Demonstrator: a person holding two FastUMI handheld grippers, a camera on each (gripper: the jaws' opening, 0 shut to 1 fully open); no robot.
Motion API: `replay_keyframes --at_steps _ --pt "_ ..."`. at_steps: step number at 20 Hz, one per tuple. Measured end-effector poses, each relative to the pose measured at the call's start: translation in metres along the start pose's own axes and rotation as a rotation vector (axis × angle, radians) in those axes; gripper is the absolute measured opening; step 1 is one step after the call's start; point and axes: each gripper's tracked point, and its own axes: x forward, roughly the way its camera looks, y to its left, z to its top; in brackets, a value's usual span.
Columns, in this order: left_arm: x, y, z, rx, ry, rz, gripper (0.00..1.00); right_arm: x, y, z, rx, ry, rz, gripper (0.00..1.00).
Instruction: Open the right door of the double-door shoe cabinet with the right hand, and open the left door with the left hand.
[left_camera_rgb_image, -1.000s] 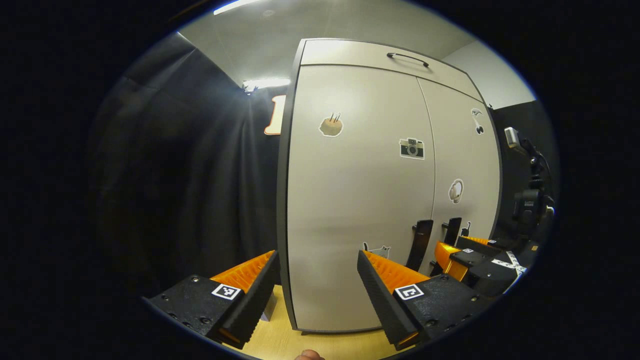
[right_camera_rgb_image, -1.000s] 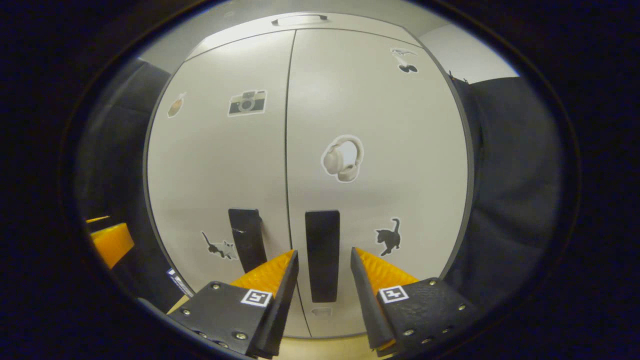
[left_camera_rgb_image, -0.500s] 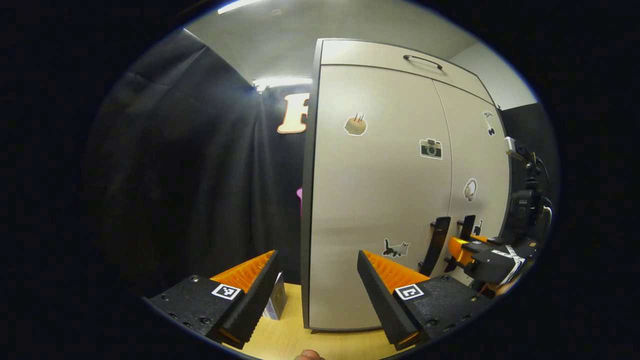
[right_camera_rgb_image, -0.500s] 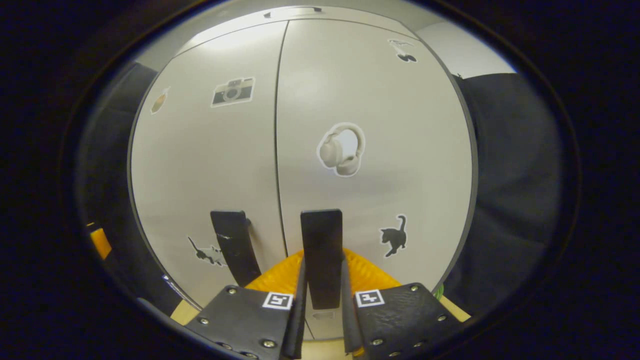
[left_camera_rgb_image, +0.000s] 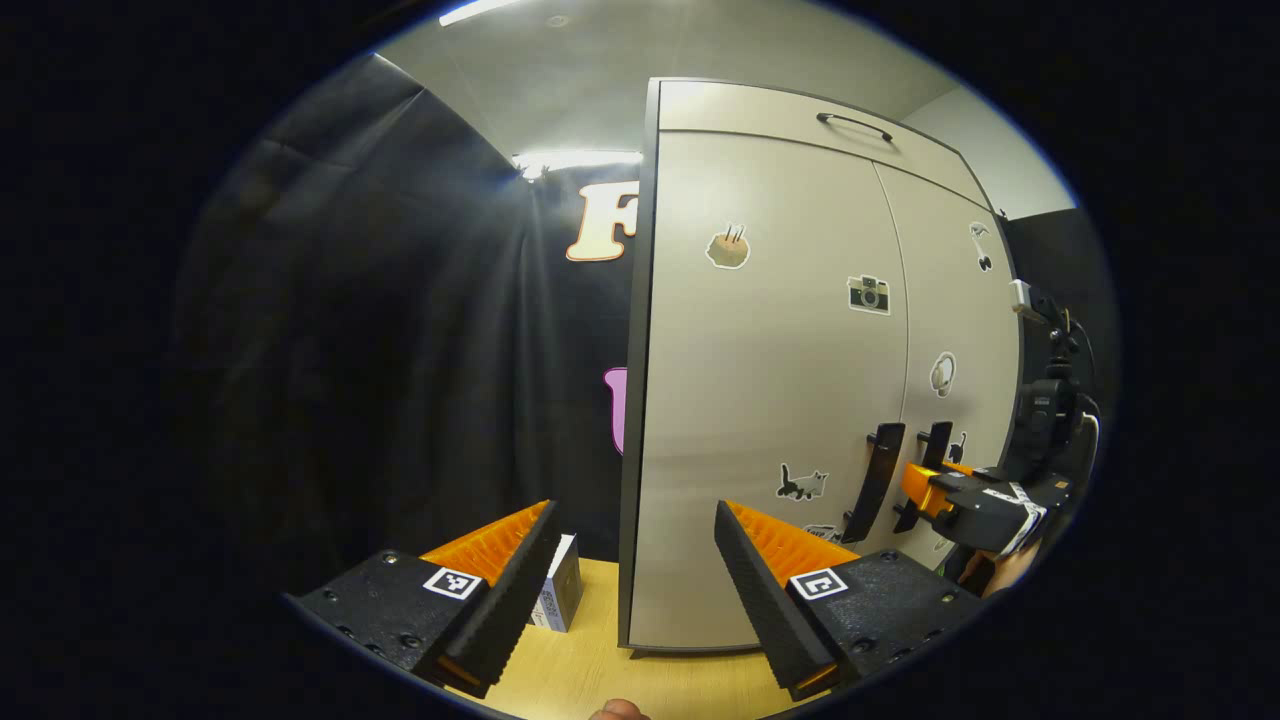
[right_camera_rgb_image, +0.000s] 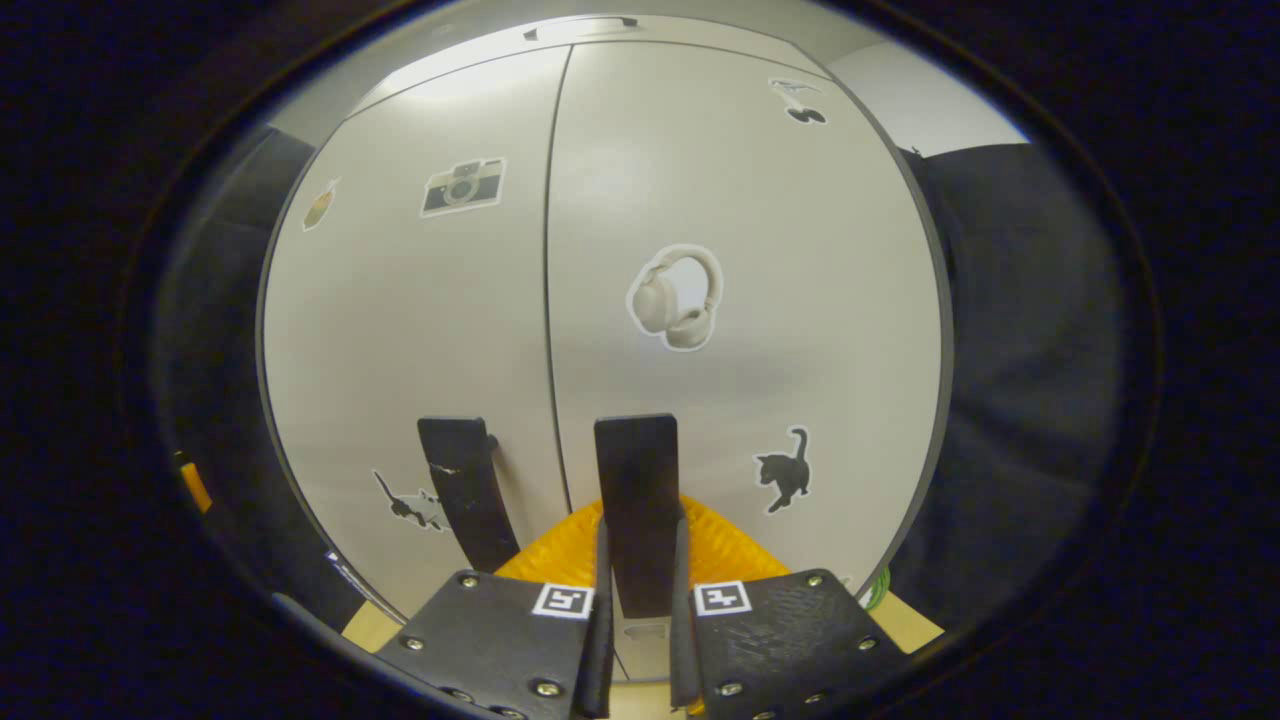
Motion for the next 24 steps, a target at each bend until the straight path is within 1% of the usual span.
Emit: replay_keyframes --at_steps 2,5,9,10,13,20,21,23,24 --pt "-0.006 0.003 0.001 0.002 -0.002 0.005 0.96 -0.001 -0.001 -0.001 -0.037 -0.004 0.004 0.22" --pt "-0.013 0.011 0.0 0.0 0.001 0.017 0.96 -0.001 0.0 -0.001 -0.017 -0.01 0.026 0.22" --pt "-0.021 0.019 -0.001 -0.004 0.005 0.03 0.96 -0.004 -0.001 -0.001 -0.038 -0.023 0.024 0.22" --pt "-0.023 0.021 0.001 -0.004 0.003 0.034 0.96 -0.003 -0.001 0.0 -0.029 -0.029 0.026 0.18" --pt "-0.028 0.026 0.001 -0.004 0.003 0.045 0.96 -0.007 -0.002 0.001 -0.033 -0.037 0.038 0.17" --pt "-0.038 0.032 0.0 -0.001 0.009 0.05 0.96 -0.015 -0.006 0.003 -0.038 -0.05 0.022 0.17" --pt "-0.04 0.031 0.0 0.0 0.01 0.048 0.99 -0.015 -0.007 0.003 -0.032 -0.048 0.023 0.17" --pt "-0.044 0.032 0.0 0.003 0.012 0.042 0.99 -0.018 -0.009 0.003 -0.025 -0.048 0.016 0.17" --pt "-0.045 0.031 0.0 0.004 0.012 0.037 0.96 -0.02 -0.012 0.003 -0.024 -0.049 0.012 0.17"
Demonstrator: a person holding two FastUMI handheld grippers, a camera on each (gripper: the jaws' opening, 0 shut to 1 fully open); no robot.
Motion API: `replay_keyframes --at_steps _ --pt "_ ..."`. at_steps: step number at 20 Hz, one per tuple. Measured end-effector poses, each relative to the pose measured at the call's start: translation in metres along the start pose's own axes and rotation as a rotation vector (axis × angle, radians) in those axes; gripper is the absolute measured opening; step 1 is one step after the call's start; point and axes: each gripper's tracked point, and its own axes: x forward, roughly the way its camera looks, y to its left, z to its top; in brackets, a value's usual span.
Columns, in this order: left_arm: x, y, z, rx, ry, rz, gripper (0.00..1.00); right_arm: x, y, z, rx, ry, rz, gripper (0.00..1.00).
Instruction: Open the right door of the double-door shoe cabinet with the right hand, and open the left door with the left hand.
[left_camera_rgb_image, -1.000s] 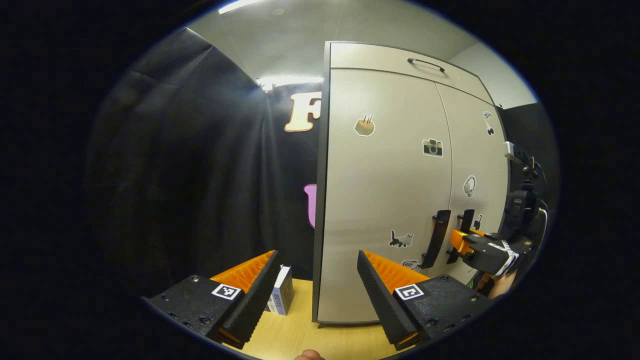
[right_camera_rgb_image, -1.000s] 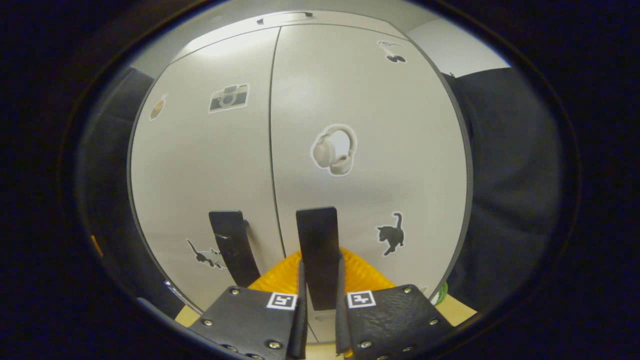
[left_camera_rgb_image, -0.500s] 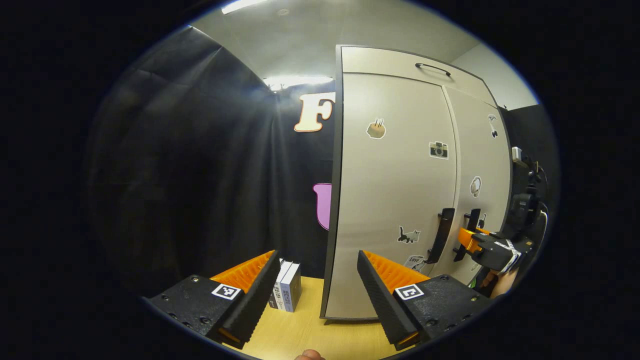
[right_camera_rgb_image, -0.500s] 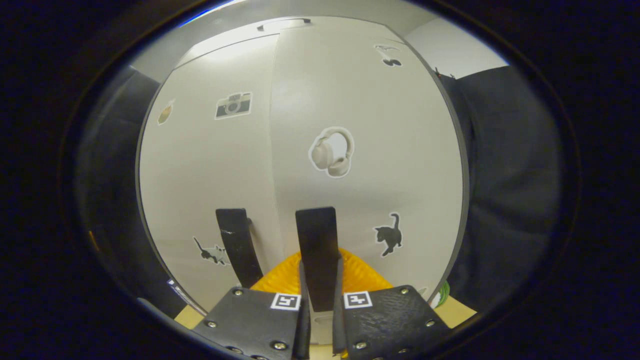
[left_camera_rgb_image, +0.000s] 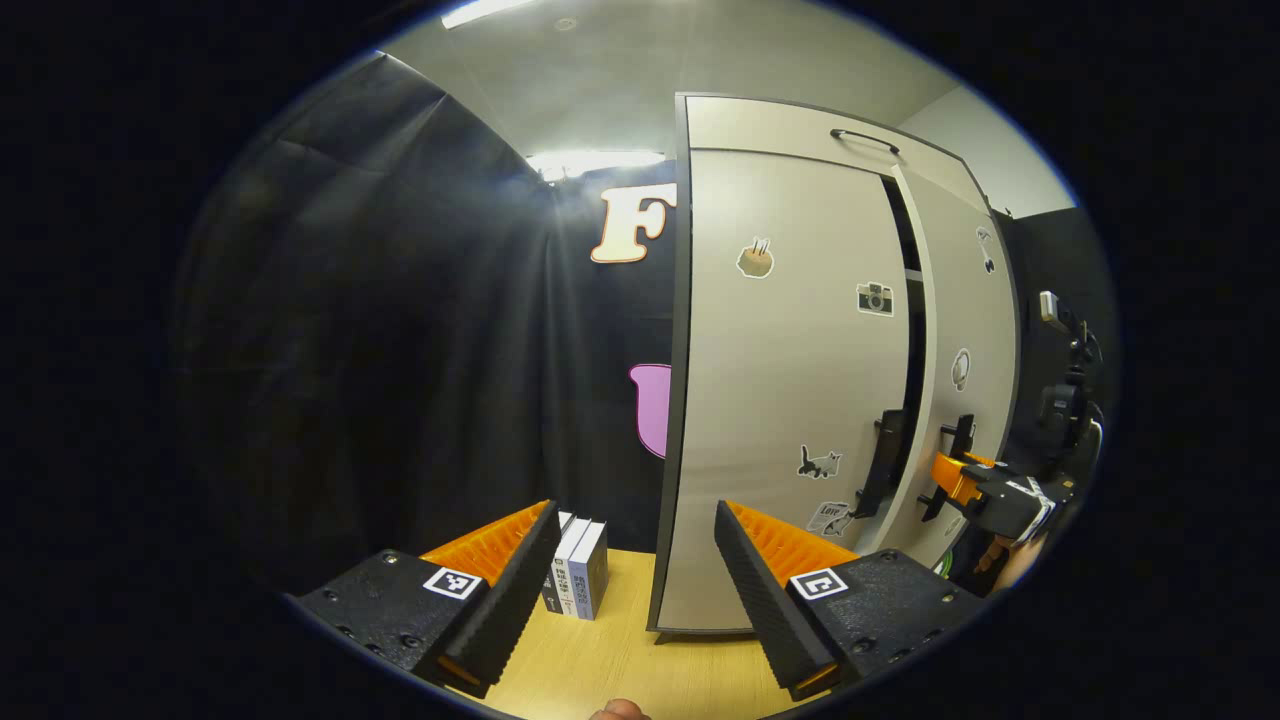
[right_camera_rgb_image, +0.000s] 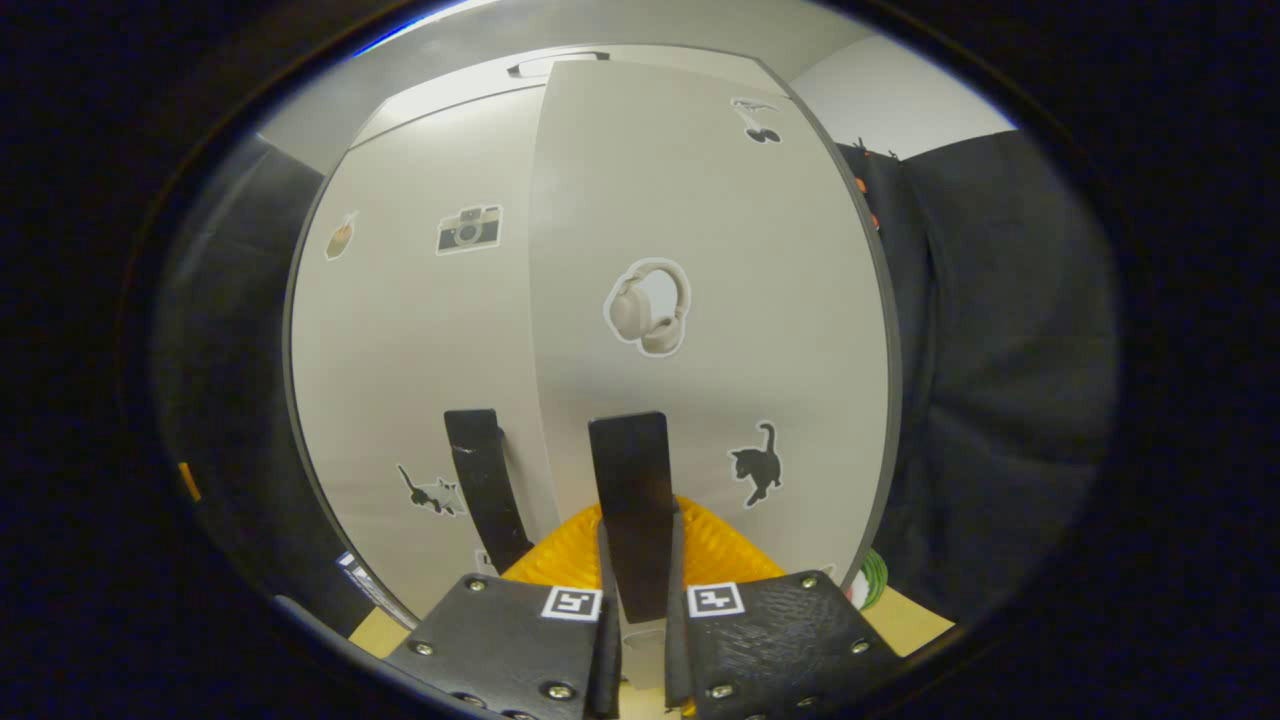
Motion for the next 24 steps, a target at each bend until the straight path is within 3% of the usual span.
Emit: replay_keyframes --at_steps 4,8,24 --pt "0.003 -0.011 -0.002 0.002 0.01 -0.038 0.93 -0.013 -0.007 0.001 0.012 -0.007 -0.014 0.17" --pt "0.006 -0.026 -0.006 0.002 0.026 -0.087 0.99 -0.025 -0.014 0.001 0.011 -0.01 -0.021 0.17" --pt "0.022 -0.082 -0.01 -0.013 0.036 -0.224 0.96 -0.066 -0.048 0.004 -0.011 -0.01 -0.043 0.17"
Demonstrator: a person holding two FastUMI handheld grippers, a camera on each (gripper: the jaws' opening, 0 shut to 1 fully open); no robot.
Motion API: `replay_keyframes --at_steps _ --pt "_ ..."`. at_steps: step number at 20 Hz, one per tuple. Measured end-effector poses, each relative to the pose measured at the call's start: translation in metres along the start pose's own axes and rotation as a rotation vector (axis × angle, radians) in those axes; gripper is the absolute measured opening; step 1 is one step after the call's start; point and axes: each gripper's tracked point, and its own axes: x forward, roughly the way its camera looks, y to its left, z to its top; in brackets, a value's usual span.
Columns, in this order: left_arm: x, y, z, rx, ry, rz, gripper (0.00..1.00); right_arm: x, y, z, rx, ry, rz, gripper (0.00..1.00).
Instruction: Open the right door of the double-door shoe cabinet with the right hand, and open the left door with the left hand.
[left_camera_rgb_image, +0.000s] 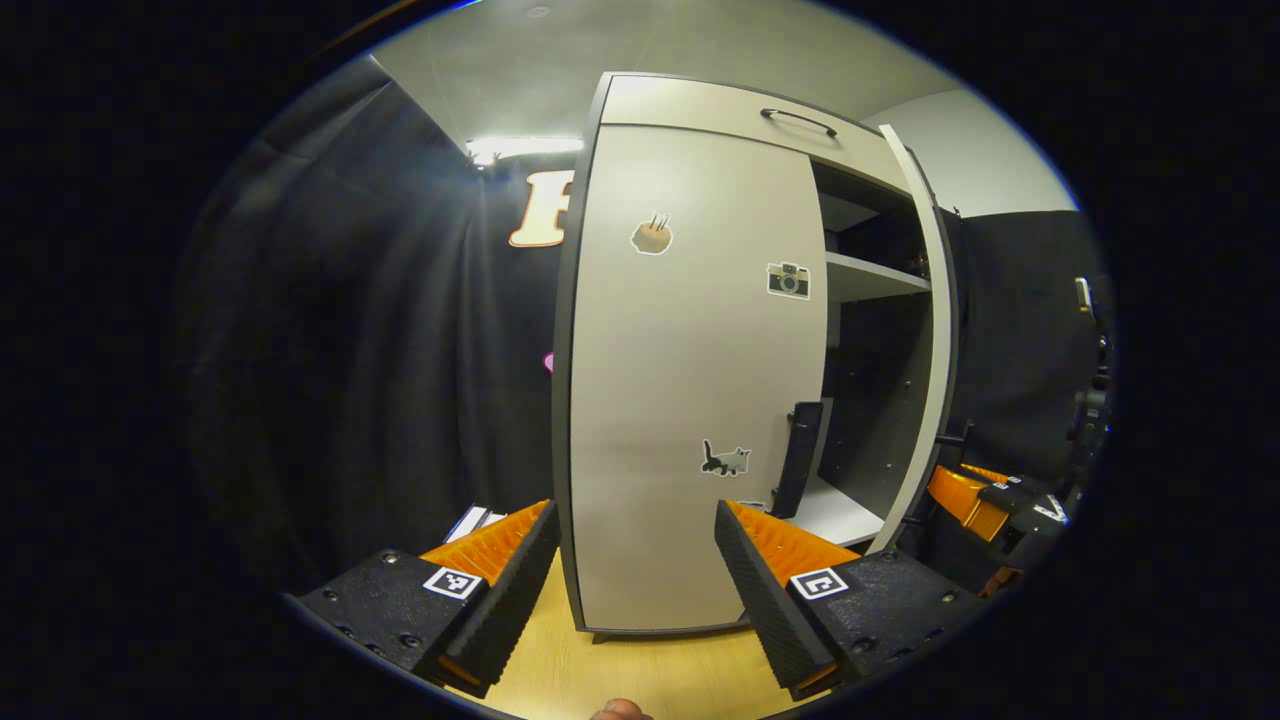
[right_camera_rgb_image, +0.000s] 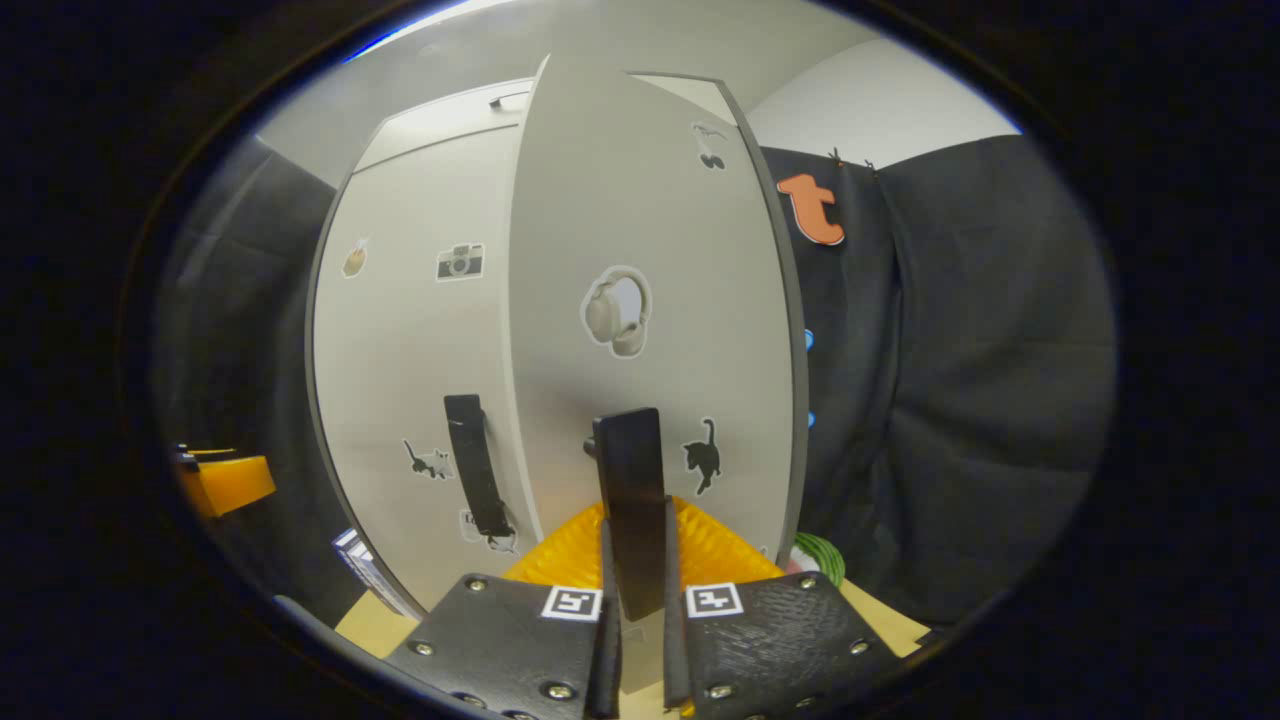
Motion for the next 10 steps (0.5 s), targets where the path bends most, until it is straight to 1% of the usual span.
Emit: replay_keyframes --at_steps 4,10 --pt "0.005 -0.017 -0.004 -0.006 0.008 -0.038 0.96 -0.01 -0.013 0.001 0.006 0.003 -0.007 0.16" --pt "0.007 -0.042 -0.012 -0.006 0.026 -0.097 0.96 -0.024 -0.033 0.001 0.015 0.007 -0.038 0.16"
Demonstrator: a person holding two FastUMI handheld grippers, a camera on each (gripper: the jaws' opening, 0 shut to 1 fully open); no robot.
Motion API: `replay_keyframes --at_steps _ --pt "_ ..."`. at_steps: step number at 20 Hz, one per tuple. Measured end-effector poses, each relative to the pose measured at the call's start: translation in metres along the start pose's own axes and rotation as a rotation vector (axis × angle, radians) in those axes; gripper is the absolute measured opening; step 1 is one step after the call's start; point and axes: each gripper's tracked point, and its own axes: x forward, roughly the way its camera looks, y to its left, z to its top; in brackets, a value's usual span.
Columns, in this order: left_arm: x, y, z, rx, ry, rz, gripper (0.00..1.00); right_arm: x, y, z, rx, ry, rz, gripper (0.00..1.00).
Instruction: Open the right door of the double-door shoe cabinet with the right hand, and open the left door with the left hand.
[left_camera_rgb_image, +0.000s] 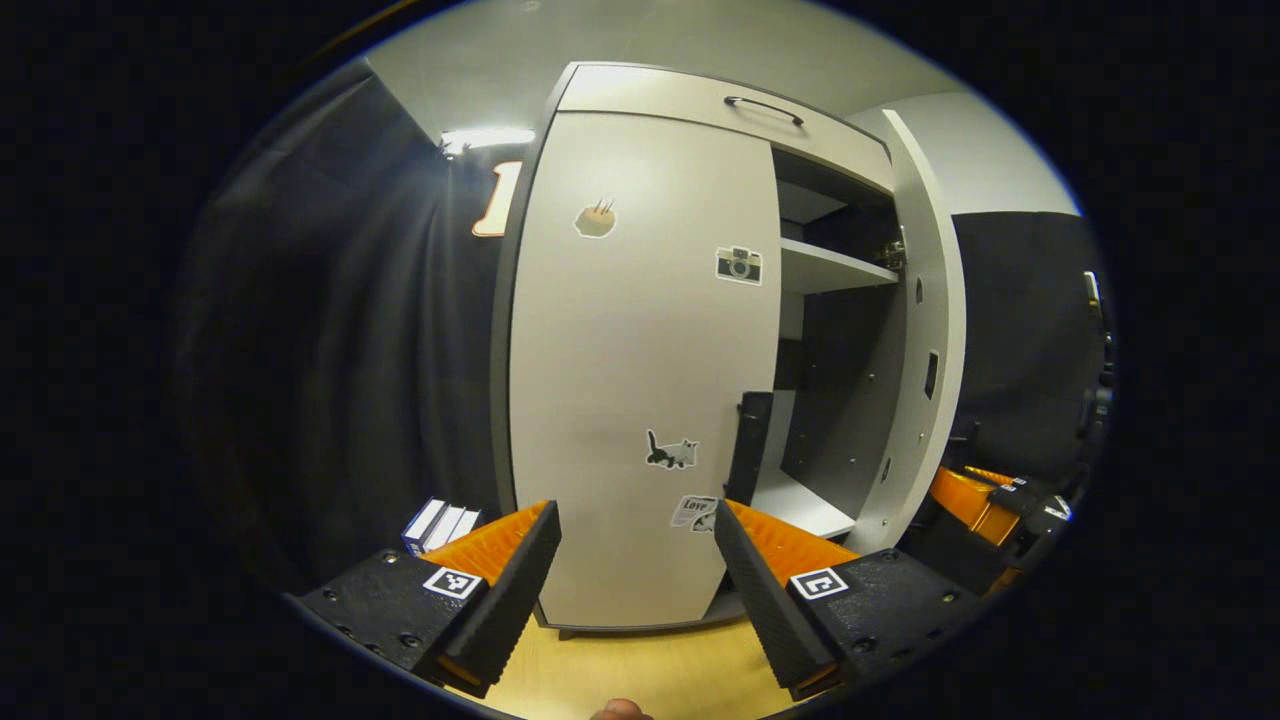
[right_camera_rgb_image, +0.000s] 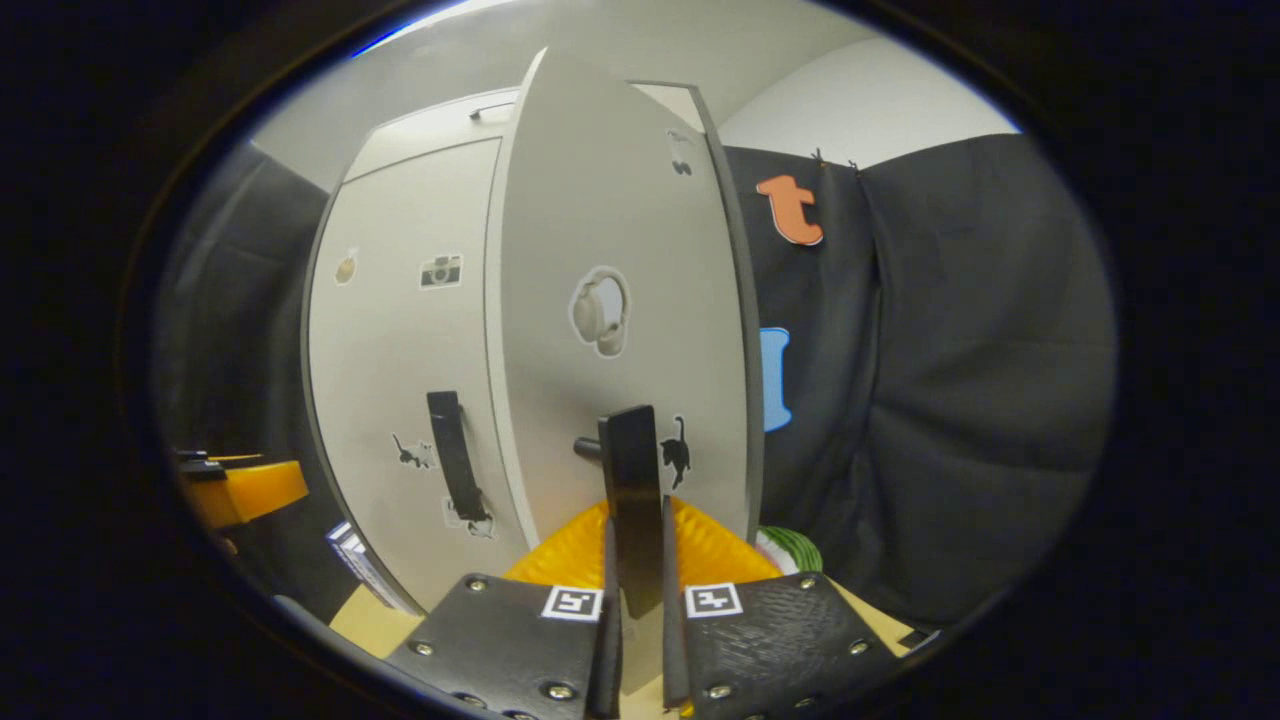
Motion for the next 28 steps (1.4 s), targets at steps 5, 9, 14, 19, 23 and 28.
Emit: replay_keyframes --at_steps 5,9,14,19,23,28 --pt "0.006 -0.015 -0.004 -0.007 0.006 -0.038 0.96 -0.006 -0.013 0.0 0.029 0.016 -0.009 0.16" --pt "0.011 -0.021 -0.005 -0.007 0.008 -0.054 0.96 -0.013 -0.03 0.002 0.004 0.015 -0.055 0.16" --pt "0.017 -0.033 -0.006 -0.017 0.004 -0.076 0.96 -0.017 -0.043 0.002 0.019 0.043 -0.063 0.16" --pt "0.02 -0.041 -0.005 -0.01 0.003 -0.083 0.96 -0.02 -0.056 0.004 0.006 0.038 -0.091 0.16" --pt "0.022 -0.045 -0.005 -0.021 -0.001 -0.08 0.96 -0.022 -0.075 -0.003 0.022 0.071 -0.117 0.16" --pt "0.025 -0.056 -0.006 -0.014 -0.002 -0.085 0.96 -0.025 -0.098 -0.02 0.019 0.115 -0.157 0.04"
